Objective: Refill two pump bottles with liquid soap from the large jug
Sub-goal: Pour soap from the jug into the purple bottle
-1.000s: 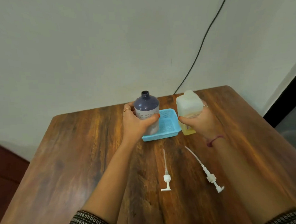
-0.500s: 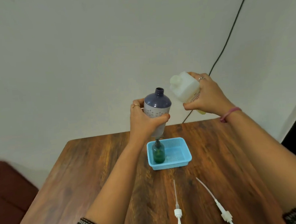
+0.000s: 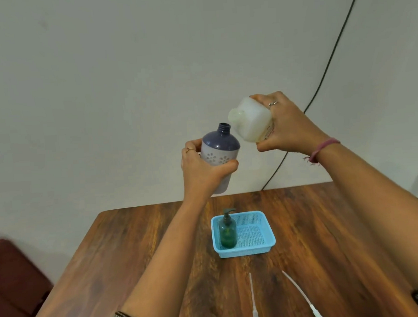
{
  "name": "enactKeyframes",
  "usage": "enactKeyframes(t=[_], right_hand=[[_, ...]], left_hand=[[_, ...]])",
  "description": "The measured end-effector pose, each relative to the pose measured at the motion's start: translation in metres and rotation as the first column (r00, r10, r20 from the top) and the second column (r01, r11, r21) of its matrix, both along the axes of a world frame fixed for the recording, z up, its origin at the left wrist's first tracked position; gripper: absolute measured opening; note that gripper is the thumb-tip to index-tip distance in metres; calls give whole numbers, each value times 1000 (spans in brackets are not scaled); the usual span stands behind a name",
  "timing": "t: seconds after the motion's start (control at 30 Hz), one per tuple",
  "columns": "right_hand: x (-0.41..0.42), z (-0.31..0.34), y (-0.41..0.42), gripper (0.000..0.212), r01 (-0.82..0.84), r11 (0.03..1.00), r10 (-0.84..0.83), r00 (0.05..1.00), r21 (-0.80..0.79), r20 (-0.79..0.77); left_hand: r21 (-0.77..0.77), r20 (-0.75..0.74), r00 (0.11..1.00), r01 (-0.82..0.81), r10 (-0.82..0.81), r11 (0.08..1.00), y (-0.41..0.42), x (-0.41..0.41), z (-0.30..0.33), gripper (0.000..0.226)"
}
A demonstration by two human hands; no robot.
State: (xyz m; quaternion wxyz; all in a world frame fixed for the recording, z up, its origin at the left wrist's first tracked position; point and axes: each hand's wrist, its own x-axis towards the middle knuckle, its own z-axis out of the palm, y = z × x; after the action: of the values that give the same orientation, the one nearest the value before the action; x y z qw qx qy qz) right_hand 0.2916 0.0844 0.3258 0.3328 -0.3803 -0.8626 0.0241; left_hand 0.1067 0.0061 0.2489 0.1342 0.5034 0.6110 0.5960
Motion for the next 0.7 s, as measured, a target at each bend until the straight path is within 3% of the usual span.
enactKeyframes(t=[0.7], right_hand=[[3, 21, -14, 99, 87, 958, -151, 964, 274, 219]], left_hand=[[5, 37, 999, 12, -12, 1000, -2, 8, -3, 84]])
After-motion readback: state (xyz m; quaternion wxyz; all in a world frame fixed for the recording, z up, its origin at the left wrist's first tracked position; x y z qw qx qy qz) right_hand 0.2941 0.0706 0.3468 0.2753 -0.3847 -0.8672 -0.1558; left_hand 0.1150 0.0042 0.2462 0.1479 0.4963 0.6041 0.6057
